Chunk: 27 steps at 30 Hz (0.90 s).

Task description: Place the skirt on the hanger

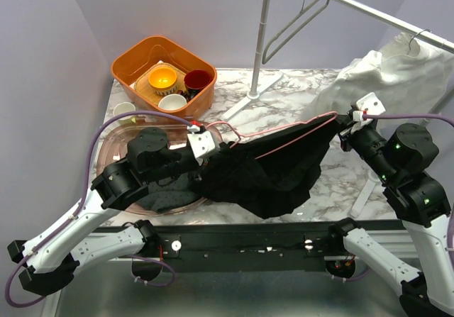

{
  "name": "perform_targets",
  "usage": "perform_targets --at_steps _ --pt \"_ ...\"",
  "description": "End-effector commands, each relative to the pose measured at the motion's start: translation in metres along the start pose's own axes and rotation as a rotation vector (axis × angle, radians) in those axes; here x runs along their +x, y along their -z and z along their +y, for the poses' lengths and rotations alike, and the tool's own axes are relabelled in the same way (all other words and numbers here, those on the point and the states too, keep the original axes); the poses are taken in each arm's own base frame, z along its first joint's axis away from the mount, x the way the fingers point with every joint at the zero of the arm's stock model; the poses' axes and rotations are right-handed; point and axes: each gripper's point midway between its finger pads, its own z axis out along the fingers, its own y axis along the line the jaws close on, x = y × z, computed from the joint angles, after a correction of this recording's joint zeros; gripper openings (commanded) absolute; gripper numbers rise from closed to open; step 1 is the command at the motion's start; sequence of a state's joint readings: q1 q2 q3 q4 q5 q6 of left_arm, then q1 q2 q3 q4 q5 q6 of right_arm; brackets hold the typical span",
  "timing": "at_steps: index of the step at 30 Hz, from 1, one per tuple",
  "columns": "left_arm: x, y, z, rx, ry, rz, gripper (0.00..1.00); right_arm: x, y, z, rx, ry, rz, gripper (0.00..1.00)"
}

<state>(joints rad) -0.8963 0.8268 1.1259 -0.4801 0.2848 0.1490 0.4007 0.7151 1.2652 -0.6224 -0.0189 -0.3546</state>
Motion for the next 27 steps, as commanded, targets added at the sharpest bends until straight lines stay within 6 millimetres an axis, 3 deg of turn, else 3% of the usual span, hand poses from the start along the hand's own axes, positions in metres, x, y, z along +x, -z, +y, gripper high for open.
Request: perform_targets --at_steps 1,5,10,11,15,21,22,27 --pt "0.006 0.022 -0.009 0.001 0.063 0.016 0.0 0.019 0.0 -0.04 0.244 -0.016 0.046 0.03" --pt "-0.017 0.034 -0.018 0.027 0.089 -0.085 0.0 0.041 -0.003 -0.022 0.169 -0.082 0.083 0.07" --pt "-0.037 0.044 -0.029 0.066 0.136 -0.201 0.0 0.078 -0.016 0.029 -0.041 -0.202 0.137 0.08" --pt "-0.045 0.045 -0.03 0.075 0.134 -0.236 0.0 0.095 -0.02 0.037 -0.065 -0.225 0.168 0.08" --pt "-0.069 0.047 -0.033 0.105 0.165 -0.323 0.0 0.101 -0.023 0.063 -0.187 -0.325 0.141 0.11" --pt "-0.098 0.044 -0.031 0.128 0.157 -0.383 0.0 0.115 -0.027 0.101 -0.393 -0.454 0.149 0.28" --pt "-0.1 0.043 -0.03 0.124 0.157 -0.385 0.0 0.12 -0.028 0.104 -0.407 -0.462 0.16 0.32" --pt "-0.102 0.035 -0.026 0.119 0.151 -0.384 0.0 0.132 -0.029 0.116 -0.468 -0.499 0.22 0.33"
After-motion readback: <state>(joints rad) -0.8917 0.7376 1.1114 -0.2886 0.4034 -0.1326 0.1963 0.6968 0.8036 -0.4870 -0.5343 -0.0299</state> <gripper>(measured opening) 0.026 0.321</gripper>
